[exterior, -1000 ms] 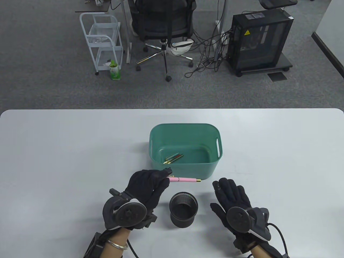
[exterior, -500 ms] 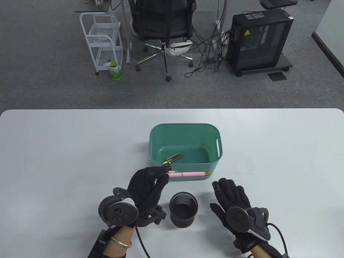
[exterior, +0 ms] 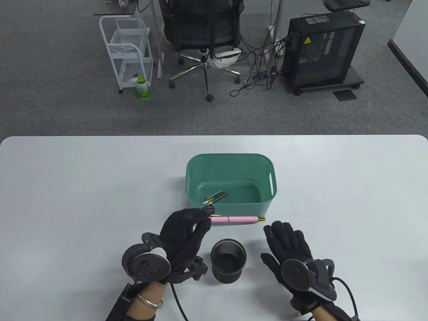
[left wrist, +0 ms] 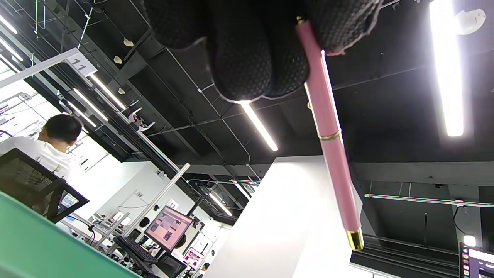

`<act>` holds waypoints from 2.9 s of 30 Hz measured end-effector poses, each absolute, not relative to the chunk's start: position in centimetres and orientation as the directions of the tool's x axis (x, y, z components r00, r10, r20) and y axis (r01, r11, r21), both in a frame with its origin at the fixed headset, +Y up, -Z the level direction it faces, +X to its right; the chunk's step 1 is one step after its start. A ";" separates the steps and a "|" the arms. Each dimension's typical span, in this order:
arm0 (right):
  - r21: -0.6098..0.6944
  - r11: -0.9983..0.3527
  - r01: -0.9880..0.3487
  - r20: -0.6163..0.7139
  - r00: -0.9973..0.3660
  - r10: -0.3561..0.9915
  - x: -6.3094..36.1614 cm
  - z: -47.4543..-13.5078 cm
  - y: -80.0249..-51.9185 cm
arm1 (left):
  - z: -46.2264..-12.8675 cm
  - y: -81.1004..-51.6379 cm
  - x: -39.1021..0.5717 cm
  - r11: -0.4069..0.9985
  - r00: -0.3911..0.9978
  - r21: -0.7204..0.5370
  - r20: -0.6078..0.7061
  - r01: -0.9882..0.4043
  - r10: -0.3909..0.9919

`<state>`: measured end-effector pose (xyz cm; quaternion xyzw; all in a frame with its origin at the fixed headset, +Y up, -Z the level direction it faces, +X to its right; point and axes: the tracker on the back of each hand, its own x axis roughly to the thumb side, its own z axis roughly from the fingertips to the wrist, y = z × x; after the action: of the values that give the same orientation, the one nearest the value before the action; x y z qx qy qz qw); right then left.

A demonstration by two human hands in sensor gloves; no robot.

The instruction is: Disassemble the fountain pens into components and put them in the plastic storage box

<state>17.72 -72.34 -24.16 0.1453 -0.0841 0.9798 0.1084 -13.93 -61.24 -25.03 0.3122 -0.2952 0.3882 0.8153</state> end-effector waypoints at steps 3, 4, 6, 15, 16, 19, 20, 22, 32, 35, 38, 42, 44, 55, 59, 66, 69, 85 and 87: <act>-0.159 -0.957 -0.244 0.297 -0.936 0.189 17.9 -24.1 -71.9 | -25.0 -61.2 -13.9 0.499 0.523 0.284 0.727 -0.819 0.445; -0.172 -0.955 -0.242 0.294 -0.938 0.185 18.0 -24.1 -71.8 | -25.0 -61.2 -13.9 0.498 0.521 0.283 0.728 -0.820 0.445; -0.207 -0.949 -0.236 0.279 -0.944 0.174 18.3 -24.1 -71.1 | -24.9 -61.3 -13.8 0.495 0.511 0.272 0.732 -0.826 0.451; -0.401 -0.849 -0.343 0.315 -0.922 0.224 18.3 -23.8 -64.9 | -24.8 -61.3 -13.4 0.501 0.501 0.257 0.741 -0.827 0.448; -0.422 -0.832 -0.359 0.330 -0.916 0.228 18.1 -23.7 -64.0 | -24.8 -61.3 -13.5 0.497 0.499 0.257 0.740 -0.829 0.450; -0.446 -0.795 -0.412 0.377 -0.892 0.250 17.2 -23.2 -62.3 | -24.8 -61.3 -13.5 0.493 0.496 0.255 0.739 -0.832 0.455; -0.451 -0.782 -0.430 0.392 -0.882 0.259 16.8 -23.1 -61.9 | -24.8 -61.3 -13.5 0.493 0.496 0.255 0.739 -0.832 0.455; -0.456 -0.766 -0.453 0.421 -0.868 0.263 15.9 -22.9 -61.3 | -24.8 -61.4 -13.5 0.493 0.493 0.251 0.741 -0.833 0.456; -0.462 -0.756 -0.464 0.506 -0.838 0.204 13.4 -22.5 -60.8 | -24.8 -61.5 -13.1 0.484 0.458 0.215 0.758 -0.848 0.465; -0.467 -0.758 -0.455 0.522 -0.834 0.179 13.6 -22.6 -61.2 | -25.1 -62.0 -12.7 0.472 0.419 0.166 0.755 -0.866 0.504; -0.484 -0.747 -0.456 0.526 -0.834 0.168 13.8 -22.7 -61.4 | -25.4 -62.5 -12.3 0.475 0.404 0.136 0.750 -0.869 0.524; -0.446 -0.761 -0.471 0.545 -0.818 0.187 13.9 -22.9 -61.6 | -25.4 -62.8 -12.1 0.501 0.418 0.139 0.756 -0.854 0.504; -0.448 -0.760 -0.472 0.548 -0.816 0.184 13.9 -22.8 -61.5 | -25.4 -62.8 -12.0 0.509 0.421 0.136 0.757 -0.850 0.500; -0.443 -0.753 -0.486 0.567 -0.803 0.184 14.0 -22.6 -61.4 | -25.3 -62.8 -11.7 0.535 0.428 0.130 0.764 -0.835 0.482; -0.446 -0.760 -0.473 0.563 -0.808 0.172 14.1 -22.7 -61.4 | -25.4 -62.9 -11.7 0.572 0.442 0.113 0.758 -0.813 0.479; -0.473 -0.758 -0.450 0.550 -0.822 0.146 14.3 -22.7 -61.2 | -25.0 -62.6 -11.3 0.685 0.545 0.160 0.741 -0.710 0.392; -0.476 -0.758 -0.446 0.553 -0.822 0.137 14.3 -22.6 -61.2 | -24.8 -62.5 -10.9 0.723 0.582 0.185 0.735 -0.666 0.348; -0.515 -0.747 -0.420 0.597 -0.801 0.039 13.7 -21.9 -61.1 | -24.9 -62.3 -10.6 0.798 0.579 0.093 0.738 -0.596 0.346; -0.522 -0.748 -0.409 0.593 -0.805 0.026 13.6 -21.8 -61.1 | -24.9 -62.3 -10.6 0.801 0.579 0.092 0.739 -0.592 0.343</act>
<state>13.65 -61.15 -21.84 0.2877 -0.3330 0.8896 0.1222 -10.57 -62.28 -24.93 0.1668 -0.3724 0.2679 0.8728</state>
